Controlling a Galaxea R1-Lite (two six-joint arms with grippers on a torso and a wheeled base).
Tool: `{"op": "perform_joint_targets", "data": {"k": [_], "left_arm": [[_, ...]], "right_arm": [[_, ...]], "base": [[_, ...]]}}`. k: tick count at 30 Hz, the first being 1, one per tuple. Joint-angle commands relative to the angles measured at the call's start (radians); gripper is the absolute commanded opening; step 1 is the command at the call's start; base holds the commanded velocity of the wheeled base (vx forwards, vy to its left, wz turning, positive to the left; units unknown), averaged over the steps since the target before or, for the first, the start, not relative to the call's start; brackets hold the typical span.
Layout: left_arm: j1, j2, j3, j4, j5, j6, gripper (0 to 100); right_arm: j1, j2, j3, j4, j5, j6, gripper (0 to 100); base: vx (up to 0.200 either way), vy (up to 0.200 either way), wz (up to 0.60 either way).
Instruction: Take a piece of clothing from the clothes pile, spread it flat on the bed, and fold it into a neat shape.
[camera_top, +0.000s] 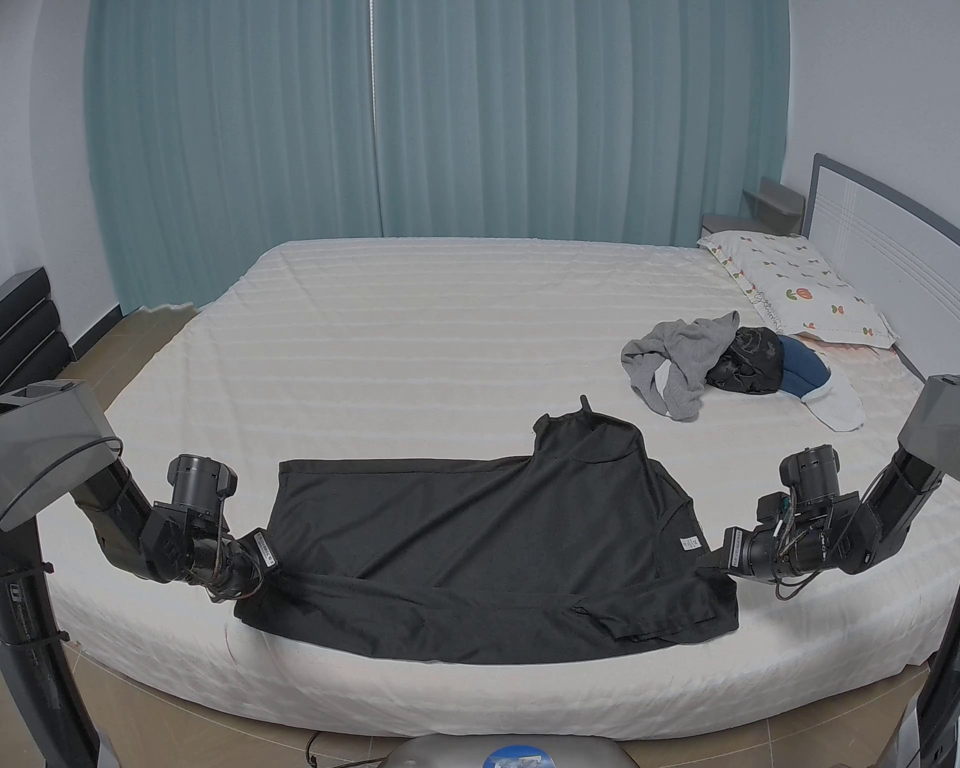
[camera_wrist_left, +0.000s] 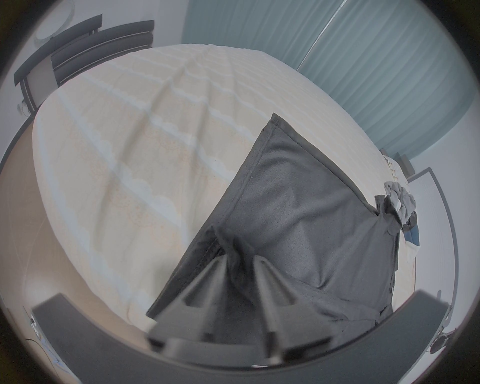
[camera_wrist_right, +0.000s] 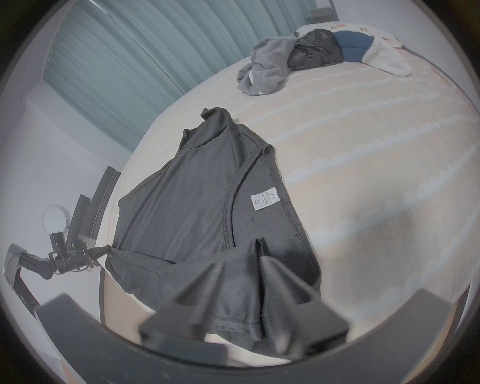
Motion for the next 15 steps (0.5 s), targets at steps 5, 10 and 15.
{"op": "perform_joint_targets", "data": {"k": [5, 10, 15], "left_arm": [[-0.009, 0.013, -0.014, -0.001, 0.0, -0.042, 100], [0.01, -0.028, -0.002, 0.001, -0.009, -0.079, 100], [0.057, -0.085, 0.012, 0.002, -0.014, -0.084, 100]], "right_arm": [[0.0, -0.054, 0.006, -0.002, 0.003, 0.1, 100], [0.009, -0.125, 0.041, 0.0, 0.004, 0.201, 100], [0.012, -0.168, 0.081, -0.003, 0.012, 0.303, 100]], "base": [[0.0, 0.0, 0.0], [0.0, 0.0, 0.0], [0.0, 0.0, 0.0]]}}
